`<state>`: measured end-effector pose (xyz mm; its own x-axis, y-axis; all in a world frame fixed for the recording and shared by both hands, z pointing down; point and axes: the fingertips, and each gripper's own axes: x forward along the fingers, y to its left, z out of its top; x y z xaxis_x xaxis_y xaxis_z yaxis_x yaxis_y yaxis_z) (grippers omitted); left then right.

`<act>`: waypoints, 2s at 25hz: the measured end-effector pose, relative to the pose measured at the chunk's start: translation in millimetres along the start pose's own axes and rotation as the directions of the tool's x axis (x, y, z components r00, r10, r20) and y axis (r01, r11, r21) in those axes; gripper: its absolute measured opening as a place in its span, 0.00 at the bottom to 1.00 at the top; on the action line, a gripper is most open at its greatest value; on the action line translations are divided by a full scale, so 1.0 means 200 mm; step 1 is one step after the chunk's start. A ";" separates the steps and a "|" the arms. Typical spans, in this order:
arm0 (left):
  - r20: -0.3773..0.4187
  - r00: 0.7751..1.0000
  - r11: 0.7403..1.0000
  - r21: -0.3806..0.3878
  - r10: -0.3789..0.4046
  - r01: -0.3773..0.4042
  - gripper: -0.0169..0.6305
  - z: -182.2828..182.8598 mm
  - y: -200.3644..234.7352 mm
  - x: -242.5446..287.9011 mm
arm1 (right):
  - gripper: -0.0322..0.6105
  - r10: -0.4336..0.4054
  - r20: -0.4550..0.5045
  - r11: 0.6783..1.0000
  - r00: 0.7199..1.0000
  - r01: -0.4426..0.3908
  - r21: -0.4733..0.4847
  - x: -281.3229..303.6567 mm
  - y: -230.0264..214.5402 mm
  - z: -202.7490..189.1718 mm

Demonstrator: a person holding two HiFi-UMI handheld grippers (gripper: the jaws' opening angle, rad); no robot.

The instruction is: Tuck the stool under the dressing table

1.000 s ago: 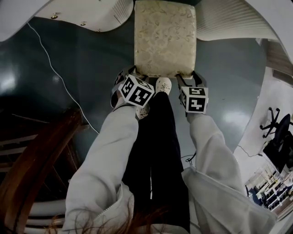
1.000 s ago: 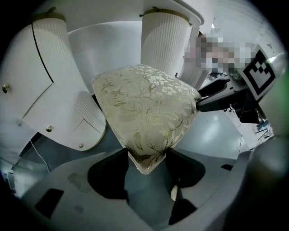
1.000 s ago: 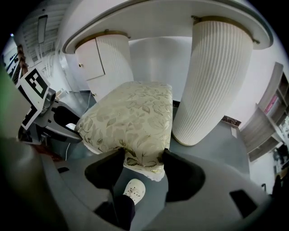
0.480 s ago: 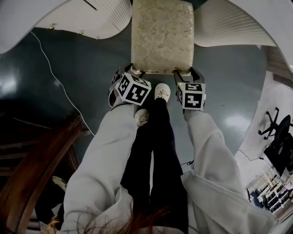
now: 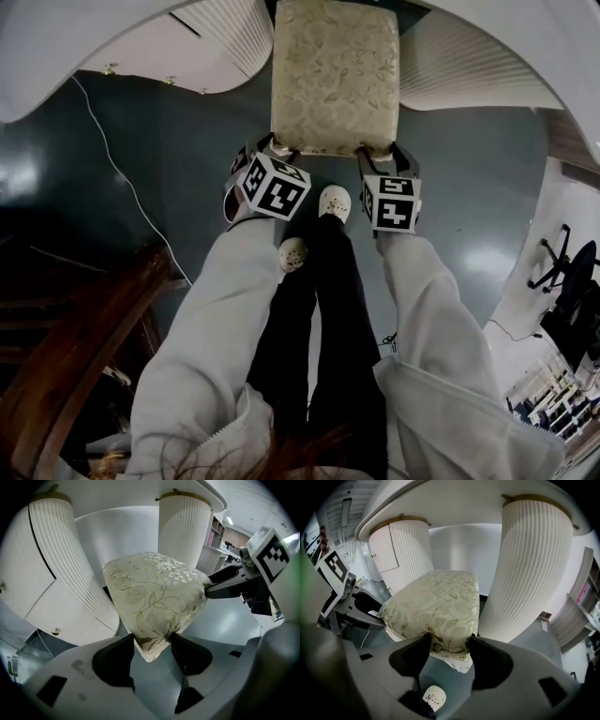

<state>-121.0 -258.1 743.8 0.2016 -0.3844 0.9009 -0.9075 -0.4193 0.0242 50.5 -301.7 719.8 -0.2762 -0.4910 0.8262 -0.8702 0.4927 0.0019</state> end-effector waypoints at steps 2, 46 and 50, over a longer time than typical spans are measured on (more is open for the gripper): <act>0.003 1.000 1.000 -0.006 0.013 -0.013 0.41 0.02 0.02 0.01 | 0.53 -0.003 0.001 1.000 1.000 0.003 0.002 0.02 -0.01 0.02; 0.188 0.971 0.989 0.003 0.146 -0.150 0.35 0.53 0.36 0.19 | 0.53 -0.067 0.194 0.998 0.979 0.061 0.034 0.30 -0.23 0.50; 0.218 0.963 0.987 0.002 0.158 -0.162 0.35 0.60 0.40 0.20 | 0.53 -0.068 0.211 0.998 0.975 0.063 0.032 0.33 -0.26 0.57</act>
<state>-141.4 -404.7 729.9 0.1314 -0.6160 0.7767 -0.9276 -0.3528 -0.1228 30.8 -441.3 710.4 -0.2960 -0.6638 0.6868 -0.8983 0.4379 0.0360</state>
